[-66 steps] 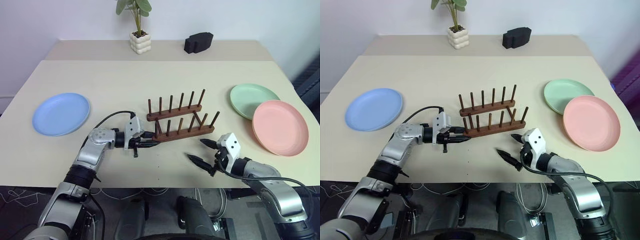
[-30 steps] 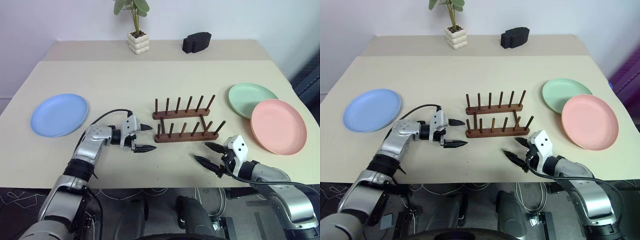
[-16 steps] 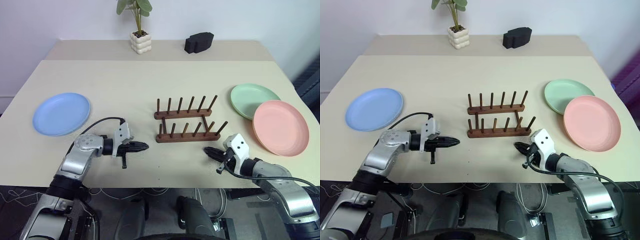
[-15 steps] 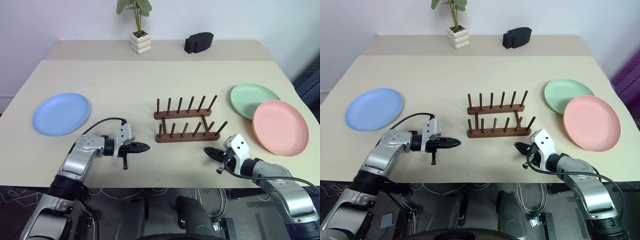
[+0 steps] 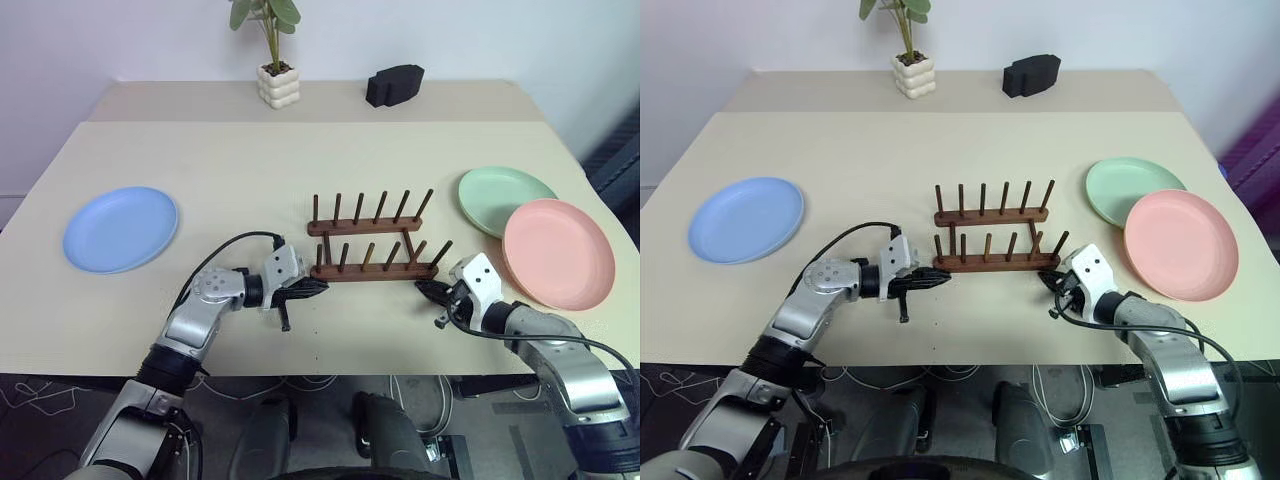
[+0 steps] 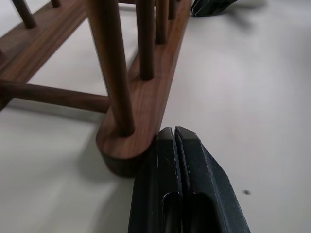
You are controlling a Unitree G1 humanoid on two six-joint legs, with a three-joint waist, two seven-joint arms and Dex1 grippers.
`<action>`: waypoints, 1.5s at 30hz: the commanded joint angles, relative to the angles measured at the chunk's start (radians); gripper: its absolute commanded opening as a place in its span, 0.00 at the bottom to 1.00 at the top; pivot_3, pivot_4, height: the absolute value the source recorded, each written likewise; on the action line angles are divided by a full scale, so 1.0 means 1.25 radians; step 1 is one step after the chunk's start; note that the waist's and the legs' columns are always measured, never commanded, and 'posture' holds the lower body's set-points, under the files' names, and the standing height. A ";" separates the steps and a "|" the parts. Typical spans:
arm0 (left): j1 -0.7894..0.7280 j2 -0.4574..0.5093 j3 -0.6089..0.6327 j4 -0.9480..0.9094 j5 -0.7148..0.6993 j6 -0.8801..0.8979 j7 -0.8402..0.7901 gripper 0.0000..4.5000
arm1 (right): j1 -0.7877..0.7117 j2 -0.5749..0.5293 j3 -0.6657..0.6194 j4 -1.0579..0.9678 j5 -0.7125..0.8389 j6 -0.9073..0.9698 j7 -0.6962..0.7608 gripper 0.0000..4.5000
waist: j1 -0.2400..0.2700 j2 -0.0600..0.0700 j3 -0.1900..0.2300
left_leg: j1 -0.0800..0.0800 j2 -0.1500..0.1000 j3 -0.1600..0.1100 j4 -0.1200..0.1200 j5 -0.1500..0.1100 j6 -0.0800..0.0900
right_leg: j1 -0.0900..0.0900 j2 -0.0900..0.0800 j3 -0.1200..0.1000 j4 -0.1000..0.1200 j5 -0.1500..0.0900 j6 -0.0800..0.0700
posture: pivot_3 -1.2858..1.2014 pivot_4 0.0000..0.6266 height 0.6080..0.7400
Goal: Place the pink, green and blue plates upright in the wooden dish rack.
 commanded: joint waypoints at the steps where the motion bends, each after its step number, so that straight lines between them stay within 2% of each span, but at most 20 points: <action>1: -0.013 0.000 0.021 0.025 0.011 -0.022 0.033 0.01 | -0.024 0.013 0.005 0.024 -0.018 -0.019 -0.010 0.00 | 0.000 0.000 0.000 | 0.000 0.000 0.000 0.000 0.000 0.000 | 0.000 0.000 0.000 0.000 0.000 0.000 | 0.52 0.24 0.99; 12: -0.013 0.008 0.030 0.042 0.008 -0.044 0.058 0.01 | -0.025 0.016 -0.004 0.019 -0.020 -0.023 -0.004 0.00 | -0.001 0.000 0.000 | 0.001 0.000 0.000 0.000 0.000 0.000 | 0.000 0.000 0.000 0.000 0.000 0.000 | 0.52 0.24 0.99; 17: 0.008 0.018 0.036 0.000 -0.030 -0.015 0.028 0.01 | 0.037 -0.020 -0.049 -0.092 0.045 0.008 0.050 0.00 | 0.000 0.000 0.000 | 0.000 0.000 0.000 0.000 0.000 0.000 | 0.000 0.000 0.000 0.000 0.000 0.000 | 0.52 0.24 0.99; 20: 0.035 0.034 0.039 -0.052 -0.065 0.020 -0.001 0.00 | 0.075 -0.043 -0.115 -0.174 0.124 0.077 0.067 0.19 | -0.001 0.001 0.000 | 0.000 0.000 0.000 0.000 0.000 0.000 | 0.000 0.000 0.000 0.000 0.000 0.000 | 0.52 0.24 0.99; 23: 0.075 0.057 0.042 -0.122 -0.112 0.062 -0.047 0.00 | 0.126 -0.094 -0.251 -0.261 0.189 0.139 0.078 0.50 | 0.000 0.001 0.000 | 0.000 0.001 -0.001 0.000 0.000 0.000 | 0.000 0.000 0.000 0.000 0.000 0.000 | 0.52 0.24 0.99; 25: 0.084 0.059 0.042 -0.152 -0.136 0.082 -0.063 0.00 | 0.149 -0.123 -0.323 -0.265 0.181 0.152 0.067 0.73 | 0.002 0.001 0.000 | -0.001 0.001 -0.001 0.000 0.000 0.000 | 0.000 -0.001 0.000 0.000 0.000 0.000 | 0.52 0.24 0.99; 27: 0.081 0.053 0.036 -0.167 -0.150 0.096 -0.073 0.00 | 0.163 -0.141 -0.366 -0.237 0.143 0.143 0.041 0.93 | 0.003 0.000 0.000 | -0.001 0.001 -0.001 0.000 0.000 0.000 | 0.000 -0.001 0.000 -0.001 0.000 0.000 | 0.52 0.24 0.99; 28: 0.079 0.050 0.033 -0.172 -0.153 0.100 -0.076 0.00 | 0.166 -0.144 -0.378 -0.226 0.133 0.142 0.031 0.98 | 0.003 0.000 0.000 | -0.001 0.001 -0.001 0.001 0.000 0.000 | 0.001 -0.001 0.000 -0.001 0.000 0.000 | 0.52 0.24 0.99; 34: 0.065 0.013 -0.022 -0.206 -0.153 0.127 -0.092 0.00 | 0.190 -0.131 -0.381 -0.148 0.059 0.138 -0.030 0.98 | 0.001 0.001 0.000 | -0.001 0.000 0.000 0.000 0.000 0.000 | 0.000 -0.001 0.000 -0.002 0.000 0.000 | 0.52 0.24 0.99; 45: 0.061 -0.006 -0.029 -0.193 -0.136 0.090 -0.084 0.00 | 0.157 -0.096 -0.232 -0.009 -0.084 0.024 -0.100 0.98 | -0.001 0.001 0.000 | -0.001 0.000 0.001 0.000 0.000 0.000 | 0.000 0.000 0.000 -0.002 0.000 0.000 | 0.52 0.24 0.99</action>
